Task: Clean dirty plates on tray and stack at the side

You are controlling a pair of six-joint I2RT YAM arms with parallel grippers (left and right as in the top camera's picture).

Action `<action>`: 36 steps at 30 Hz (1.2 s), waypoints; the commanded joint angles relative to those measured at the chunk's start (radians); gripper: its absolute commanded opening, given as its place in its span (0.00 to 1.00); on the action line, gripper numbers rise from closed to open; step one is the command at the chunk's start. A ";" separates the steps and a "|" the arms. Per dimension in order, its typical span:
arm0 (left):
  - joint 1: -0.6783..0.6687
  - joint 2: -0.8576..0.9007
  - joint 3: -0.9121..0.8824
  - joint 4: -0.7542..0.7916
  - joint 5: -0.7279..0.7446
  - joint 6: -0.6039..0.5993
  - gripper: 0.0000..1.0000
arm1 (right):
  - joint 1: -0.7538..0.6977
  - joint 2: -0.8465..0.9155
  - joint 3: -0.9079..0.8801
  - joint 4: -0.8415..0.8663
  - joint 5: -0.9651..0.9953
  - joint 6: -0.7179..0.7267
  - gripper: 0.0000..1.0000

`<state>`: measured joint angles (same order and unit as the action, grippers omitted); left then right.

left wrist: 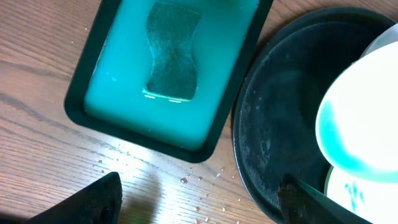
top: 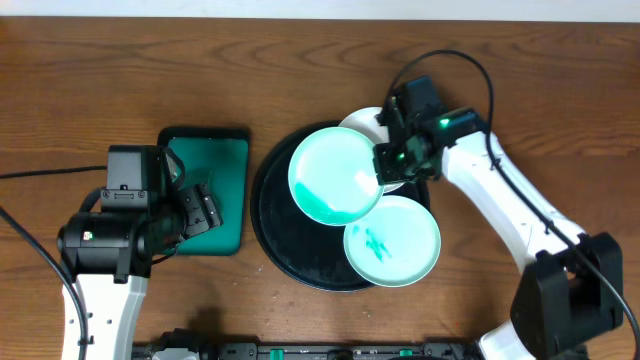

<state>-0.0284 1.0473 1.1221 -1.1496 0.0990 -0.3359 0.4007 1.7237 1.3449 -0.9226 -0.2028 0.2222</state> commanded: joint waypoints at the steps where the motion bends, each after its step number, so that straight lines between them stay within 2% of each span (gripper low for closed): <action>1: -0.002 -0.004 0.002 -0.006 -0.001 0.013 0.80 | 0.062 -0.078 0.003 0.003 0.165 -0.013 0.01; 13: -0.002 -0.003 0.002 -0.013 -0.001 0.013 0.81 | 0.234 -0.203 0.011 0.007 0.533 -0.076 0.01; 22: -0.002 -0.003 0.002 -0.017 -0.001 0.013 0.80 | 0.418 -0.207 0.011 0.024 0.954 -0.134 0.01; 36: -0.002 -0.003 0.002 -0.019 -0.001 0.013 0.81 | 0.737 -0.207 0.011 0.096 1.440 -0.355 0.01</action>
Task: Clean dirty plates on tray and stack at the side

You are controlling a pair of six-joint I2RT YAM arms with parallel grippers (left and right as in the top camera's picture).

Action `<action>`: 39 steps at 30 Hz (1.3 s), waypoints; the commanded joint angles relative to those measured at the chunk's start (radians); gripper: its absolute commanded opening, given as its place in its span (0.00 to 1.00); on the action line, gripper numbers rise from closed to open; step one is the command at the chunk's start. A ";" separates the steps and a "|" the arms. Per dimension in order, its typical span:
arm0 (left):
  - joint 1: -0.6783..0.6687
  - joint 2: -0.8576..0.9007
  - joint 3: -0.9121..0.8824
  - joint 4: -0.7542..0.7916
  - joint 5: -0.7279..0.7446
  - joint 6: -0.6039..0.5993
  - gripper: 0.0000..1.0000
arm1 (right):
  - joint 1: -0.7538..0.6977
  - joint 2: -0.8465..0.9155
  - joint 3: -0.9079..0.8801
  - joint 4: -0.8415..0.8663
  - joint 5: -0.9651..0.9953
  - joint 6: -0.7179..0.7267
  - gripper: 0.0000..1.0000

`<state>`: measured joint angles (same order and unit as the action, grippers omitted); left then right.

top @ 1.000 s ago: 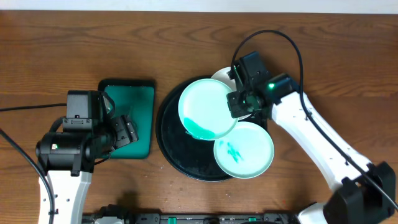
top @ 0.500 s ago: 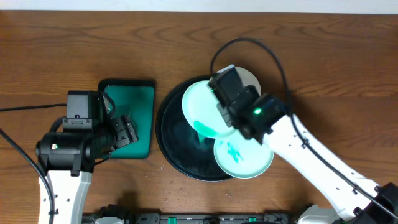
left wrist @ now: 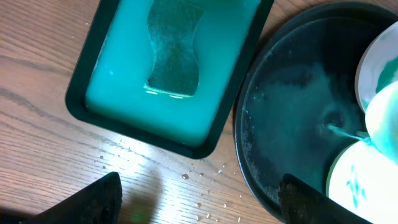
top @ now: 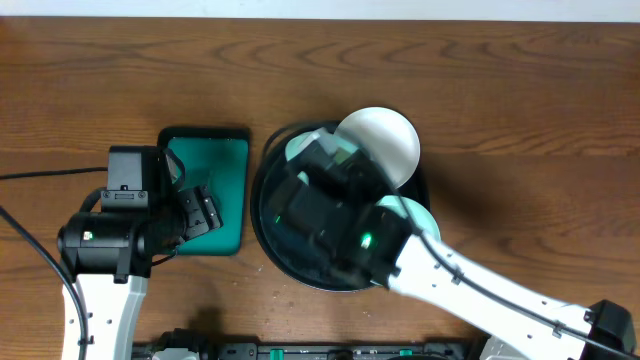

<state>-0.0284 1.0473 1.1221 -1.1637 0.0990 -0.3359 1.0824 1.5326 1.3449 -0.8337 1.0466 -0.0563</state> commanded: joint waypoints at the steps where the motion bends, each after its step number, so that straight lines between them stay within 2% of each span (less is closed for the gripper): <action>1: -0.002 -0.003 0.002 -0.006 -0.001 0.013 0.80 | 0.078 -0.016 0.011 0.008 0.229 -0.095 0.01; 5: -0.002 -0.003 0.002 -0.010 -0.002 0.013 0.80 | 0.142 -0.016 0.011 0.008 0.322 -0.169 0.01; 15: -0.002 -0.003 0.002 -0.010 -0.002 0.013 0.81 | 0.255 -0.016 0.011 0.008 0.464 -0.248 0.01; 39: -0.002 -0.003 0.002 -0.010 -0.002 0.013 0.81 | 0.294 -0.016 0.011 0.008 0.498 -0.282 0.01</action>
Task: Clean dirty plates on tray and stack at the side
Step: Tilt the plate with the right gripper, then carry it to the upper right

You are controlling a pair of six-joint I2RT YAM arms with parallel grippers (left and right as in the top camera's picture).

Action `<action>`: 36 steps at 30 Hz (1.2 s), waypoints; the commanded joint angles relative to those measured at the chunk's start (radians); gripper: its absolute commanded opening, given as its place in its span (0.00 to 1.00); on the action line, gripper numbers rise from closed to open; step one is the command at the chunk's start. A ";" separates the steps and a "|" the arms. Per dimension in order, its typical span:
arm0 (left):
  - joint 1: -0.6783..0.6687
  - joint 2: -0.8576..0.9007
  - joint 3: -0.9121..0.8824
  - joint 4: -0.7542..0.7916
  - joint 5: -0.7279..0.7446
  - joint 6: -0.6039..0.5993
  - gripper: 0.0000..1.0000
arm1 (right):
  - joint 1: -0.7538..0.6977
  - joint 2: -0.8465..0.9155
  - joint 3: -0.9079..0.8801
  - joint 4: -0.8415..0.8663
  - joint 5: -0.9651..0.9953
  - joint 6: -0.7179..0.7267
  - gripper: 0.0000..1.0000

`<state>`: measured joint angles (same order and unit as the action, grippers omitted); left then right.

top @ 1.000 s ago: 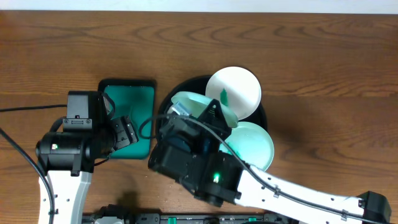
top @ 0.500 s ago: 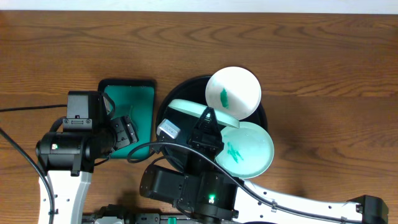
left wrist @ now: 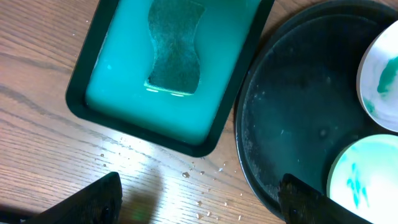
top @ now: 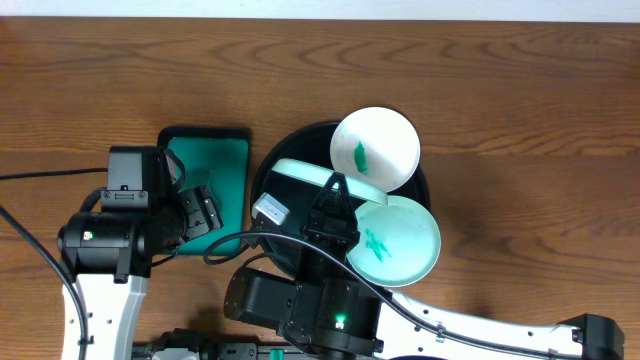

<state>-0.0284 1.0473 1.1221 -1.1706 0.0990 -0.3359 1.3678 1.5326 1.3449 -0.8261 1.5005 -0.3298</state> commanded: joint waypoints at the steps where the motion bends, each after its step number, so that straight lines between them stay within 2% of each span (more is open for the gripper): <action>1: -0.002 -0.003 0.002 -0.003 -0.002 0.013 0.81 | 0.009 -0.016 0.011 0.001 0.044 -0.008 0.01; 13: -0.002 -0.003 0.002 -0.003 -0.002 0.013 0.81 | 0.008 -0.016 0.011 0.004 0.040 0.006 0.01; 17: -0.002 -0.003 0.002 -0.003 -0.001 0.013 0.81 | -0.080 -0.010 0.011 -0.013 -0.312 0.147 0.01; 20: -0.002 -0.003 0.002 -0.028 -0.002 0.013 0.81 | -0.031 -0.010 0.011 -0.064 -0.144 0.226 0.01; 23: -0.002 -0.003 0.002 -0.025 -0.005 0.013 0.81 | -0.073 -0.007 0.011 -0.038 -0.222 0.187 0.01; 26: -0.002 -0.003 0.002 -0.023 -0.005 0.013 0.81 | -0.023 -0.017 0.011 -0.060 -0.065 0.218 0.01; 28: -0.002 -0.003 0.002 -0.026 -0.005 0.013 0.81 | -0.040 -0.019 0.011 -0.035 -0.205 0.184 0.01; 29: -0.002 -0.003 0.002 -0.025 -0.005 0.013 0.81 | -0.048 -0.018 0.011 -0.058 -0.211 0.182 0.01; 31: -0.002 -0.003 0.002 -0.026 -0.005 0.013 0.81 | -0.013 -0.025 0.011 -0.095 -0.095 0.278 0.01; 32: -0.002 -0.003 0.002 -0.027 -0.005 0.013 0.81 | -0.011 -0.026 0.011 -0.093 -0.130 0.309 0.01; 34: -0.002 -0.003 0.002 -0.025 -0.005 0.013 0.81 | -0.063 -0.025 0.011 -0.098 -0.348 0.347 0.01; 36: -0.002 -0.003 0.002 -0.021 -0.005 0.013 0.81 | -0.142 -0.025 0.011 -0.120 -0.544 0.530 0.01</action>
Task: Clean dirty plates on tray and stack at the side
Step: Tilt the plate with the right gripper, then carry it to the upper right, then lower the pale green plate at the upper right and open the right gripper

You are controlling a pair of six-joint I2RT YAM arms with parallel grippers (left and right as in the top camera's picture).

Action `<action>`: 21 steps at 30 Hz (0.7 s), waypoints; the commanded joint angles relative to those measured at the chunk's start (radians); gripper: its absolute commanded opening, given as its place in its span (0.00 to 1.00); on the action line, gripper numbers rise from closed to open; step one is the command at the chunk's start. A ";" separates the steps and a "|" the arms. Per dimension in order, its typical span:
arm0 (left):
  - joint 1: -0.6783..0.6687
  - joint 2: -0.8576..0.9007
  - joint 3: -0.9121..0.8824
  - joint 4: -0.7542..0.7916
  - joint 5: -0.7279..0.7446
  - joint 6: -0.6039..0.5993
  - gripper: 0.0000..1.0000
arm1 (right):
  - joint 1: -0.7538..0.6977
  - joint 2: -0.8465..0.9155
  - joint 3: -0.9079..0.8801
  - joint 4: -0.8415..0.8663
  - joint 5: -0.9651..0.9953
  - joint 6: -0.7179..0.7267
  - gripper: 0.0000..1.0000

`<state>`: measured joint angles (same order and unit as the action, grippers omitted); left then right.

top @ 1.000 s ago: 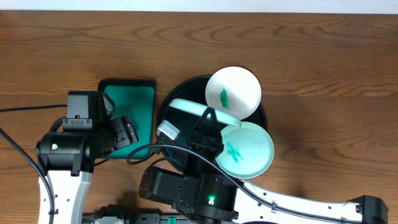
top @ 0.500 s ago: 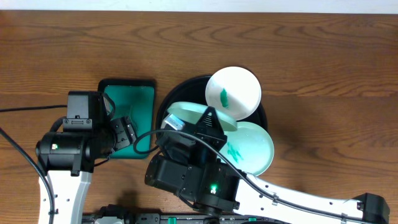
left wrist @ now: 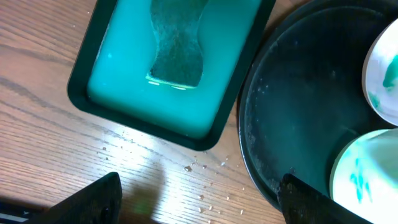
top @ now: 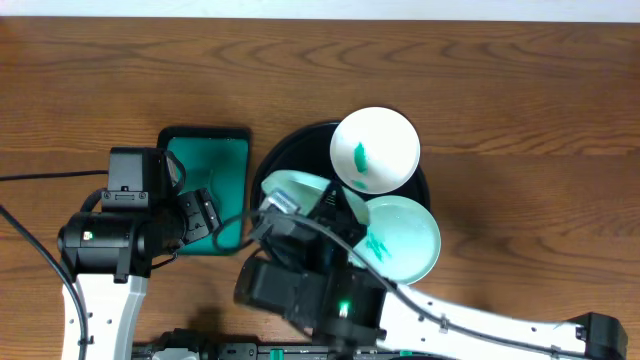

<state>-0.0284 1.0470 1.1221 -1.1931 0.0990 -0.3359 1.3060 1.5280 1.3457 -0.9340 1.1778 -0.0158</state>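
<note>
A round black tray (top: 290,150) lies mid-table. On it rest a white plate with a green smear (top: 375,148) and a second plate with green marks (top: 405,240). A pale green plate (top: 288,187) is held tilted above the tray's left side by my right gripper (top: 322,205), which looks shut on its rim; that arm is raised close to the camera and hides the tray's front. My left gripper (left wrist: 199,202) hangs open over bare wood between the basin and the tray (left wrist: 292,118). Both stained plates (left wrist: 382,74) show at that view's right edge.
A dark green basin (top: 232,140) of turquoise soapy water stands left of the tray, with a sponge (left wrist: 177,40) lying in it. Water drops speckle the wood (left wrist: 205,180) in front of the basin. The right arm's links (top: 330,295) cover the table's front middle.
The right arm has shifted a little left and back, and the pale green plate sits slightly lower and further left over the tray. The left wrist view has crept forward a touch.
The right gripper first held the pale green plate tilted over the tray's middle. Then the arm was raised toward the camera, with liquid on the tray floor below. After that the plate was held at the tray's left side, where it stays; the left gripper has stayed open.
</note>
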 commanded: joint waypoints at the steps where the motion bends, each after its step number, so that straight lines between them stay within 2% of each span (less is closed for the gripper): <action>1: -0.002 -0.003 0.002 0.000 -0.004 0.013 0.81 | -0.137 -0.020 0.008 -0.016 -0.366 0.317 0.01; 4: -0.002 -0.003 0.002 -0.010 -0.004 0.013 0.81 | -0.298 -0.018 0.003 -0.014 -0.621 0.482 0.01; 8: -0.002 -0.003 0.002 -0.010 -0.005 0.013 0.81 | -0.473 -0.018 0.003 -0.007 -0.731 0.589 0.01; 12: -0.002 -0.003 0.002 -0.010 -0.005 0.013 0.81 | -0.674 -0.018 0.003 0.021 -0.875 0.592 0.01; 17: -0.002 -0.003 0.002 -0.010 -0.005 0.013 0.81 | -1.006 -0.018 0.003 0.025 -1.176 0.591 0.02; 21: -0.002 -0.003 0.002 -0.010 -0.005 0.013 0.81 | -1.261 -0.018 0.003 0.028 -1.306 0.576 0.02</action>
<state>-0.0284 1.0470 1.1221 -1.2007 0.0990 -0.3359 0.1894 1.5288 1.3453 -0.9058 0.0624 0.5438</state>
